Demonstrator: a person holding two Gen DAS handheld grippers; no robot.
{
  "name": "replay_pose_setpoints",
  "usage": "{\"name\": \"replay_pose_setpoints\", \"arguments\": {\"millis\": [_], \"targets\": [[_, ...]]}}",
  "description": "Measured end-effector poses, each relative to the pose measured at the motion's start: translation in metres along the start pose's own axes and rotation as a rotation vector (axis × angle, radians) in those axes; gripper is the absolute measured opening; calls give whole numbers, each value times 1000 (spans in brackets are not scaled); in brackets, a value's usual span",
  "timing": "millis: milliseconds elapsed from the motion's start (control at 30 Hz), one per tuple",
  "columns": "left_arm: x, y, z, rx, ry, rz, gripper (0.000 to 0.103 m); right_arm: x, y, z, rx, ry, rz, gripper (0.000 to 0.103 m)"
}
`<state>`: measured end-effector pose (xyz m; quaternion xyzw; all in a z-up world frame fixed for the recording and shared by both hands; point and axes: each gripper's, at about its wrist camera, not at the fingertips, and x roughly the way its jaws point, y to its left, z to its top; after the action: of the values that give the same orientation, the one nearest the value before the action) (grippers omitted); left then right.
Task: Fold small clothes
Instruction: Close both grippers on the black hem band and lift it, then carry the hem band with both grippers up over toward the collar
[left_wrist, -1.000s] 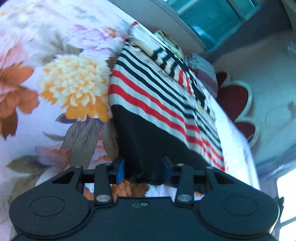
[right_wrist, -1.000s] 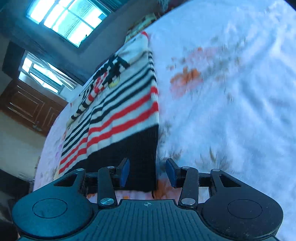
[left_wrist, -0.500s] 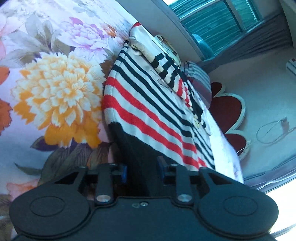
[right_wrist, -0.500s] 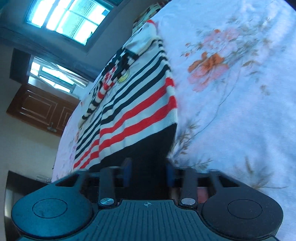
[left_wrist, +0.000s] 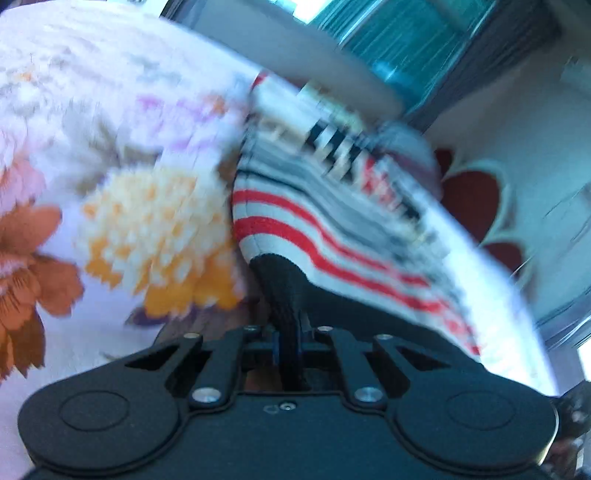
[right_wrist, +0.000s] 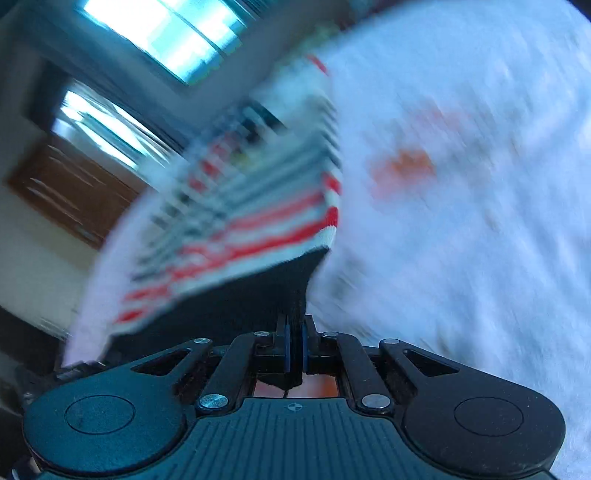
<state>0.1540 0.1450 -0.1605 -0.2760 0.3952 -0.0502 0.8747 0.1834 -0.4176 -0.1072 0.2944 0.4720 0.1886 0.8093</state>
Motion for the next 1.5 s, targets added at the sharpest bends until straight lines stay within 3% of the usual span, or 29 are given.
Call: {"name": "replay_pose_setpoints", "arguments": {"millis": [200,400,567,833,1000,1067,1133,1233,1333,1500], "targets": [[2,-18,-4,81,-28,48,7,5,4,-2,7,2,35,5],[-1,-15,-9,61,-42,39,7,12,6,1,35,-2,-3,7],[0,-14,-9,60,-43,40,7,13,0,2,73,3,20,7],[0,-14,-7,59,-35,38,7,12,8,3,-12,8,7,5],[-13,-14,-9,17,-98,-21,7,-6,12,-1,-21,-67,73,5],[-8,-12,-10,8,-80,-6,7,-1,12,-1,-35,-47,29,5],[-3,-6,-11,-42,-64,-7,7,5,6,0,-12,-22,14,5],[-11,2,-8,-151,-94,-72,7,-7,7,4,24,-74,72,5],[-19,5,2,-234,-126,-131,7,-18,19,16,0,-116,98,5],[-28,-12,32,-256,-192,-205,7,-27,46,55,-13,-183,153,5]]}}
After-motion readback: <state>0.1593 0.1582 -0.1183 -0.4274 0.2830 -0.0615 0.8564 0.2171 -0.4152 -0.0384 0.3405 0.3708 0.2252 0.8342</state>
